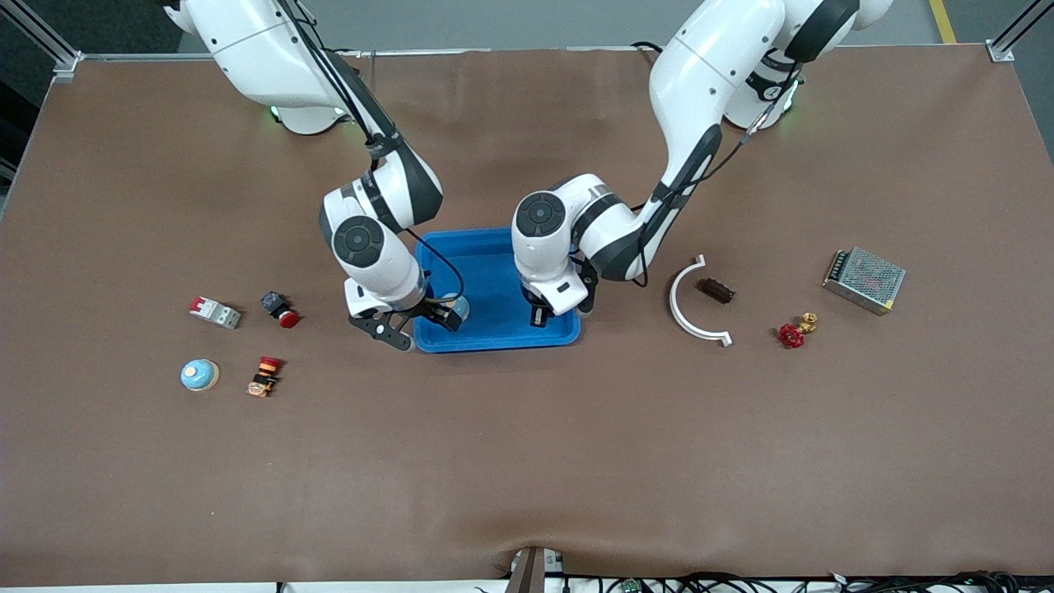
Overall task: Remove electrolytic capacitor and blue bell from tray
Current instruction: 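Grasp the second capacitor with the left gripper while the right gripper reaches the tray, then carry the capacitor toward the white arc while the right gripper grasps the bell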
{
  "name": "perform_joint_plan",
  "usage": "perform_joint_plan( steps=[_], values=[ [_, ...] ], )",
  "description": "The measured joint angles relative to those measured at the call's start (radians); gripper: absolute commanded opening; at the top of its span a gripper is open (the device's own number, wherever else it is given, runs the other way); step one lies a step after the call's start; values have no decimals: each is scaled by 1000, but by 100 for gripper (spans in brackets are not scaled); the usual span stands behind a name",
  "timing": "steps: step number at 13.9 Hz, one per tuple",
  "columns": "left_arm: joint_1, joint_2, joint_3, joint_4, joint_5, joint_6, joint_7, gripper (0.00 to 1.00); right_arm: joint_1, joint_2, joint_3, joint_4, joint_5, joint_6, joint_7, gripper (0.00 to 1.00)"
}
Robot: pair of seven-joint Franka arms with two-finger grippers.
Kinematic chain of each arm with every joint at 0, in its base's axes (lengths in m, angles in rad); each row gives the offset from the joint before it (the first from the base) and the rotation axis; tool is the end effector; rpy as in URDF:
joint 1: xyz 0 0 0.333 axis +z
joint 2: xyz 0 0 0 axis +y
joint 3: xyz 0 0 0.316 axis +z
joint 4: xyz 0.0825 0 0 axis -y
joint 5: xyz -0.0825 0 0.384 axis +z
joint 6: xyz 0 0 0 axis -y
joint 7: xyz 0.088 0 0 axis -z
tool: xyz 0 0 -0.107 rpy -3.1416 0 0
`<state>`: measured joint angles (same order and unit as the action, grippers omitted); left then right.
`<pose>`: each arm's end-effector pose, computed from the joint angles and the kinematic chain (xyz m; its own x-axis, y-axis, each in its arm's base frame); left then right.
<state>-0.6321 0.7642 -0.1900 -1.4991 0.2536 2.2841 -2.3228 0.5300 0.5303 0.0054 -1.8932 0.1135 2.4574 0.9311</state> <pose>0.5097 -0.5060 0.2245 0.1768 0.9839 0.0246 0.9814 -0.1781 0.0709 0.5483 0.3250 0.2250 0.8853 -0.4629 -0.0438 -0.4649 -0.8826 -0.0705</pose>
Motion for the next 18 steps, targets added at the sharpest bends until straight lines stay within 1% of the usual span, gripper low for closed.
perform_joint_plan(
  steps=[3,6,12,14,18],
  values=[
    [40,-89,0,4,-6,-101,85,0,26,35,0,-1,0,27,2,100],
    [99,-177,-1,4,-64,-220,238,0,48,62,-1,-1,0,54,22,100],
    [238,-292,-1,0,-147,-408,541,0,53,64,-4,0,0,56,27,100],
    [281,-328,-1,-27,-155,-442,637,0,53,64,-4,0,0,56,28,100],
    [350,-423,-2,-141,-156,-452,790,0,55,65,-3,0,0,56,46,100]
  ],
)
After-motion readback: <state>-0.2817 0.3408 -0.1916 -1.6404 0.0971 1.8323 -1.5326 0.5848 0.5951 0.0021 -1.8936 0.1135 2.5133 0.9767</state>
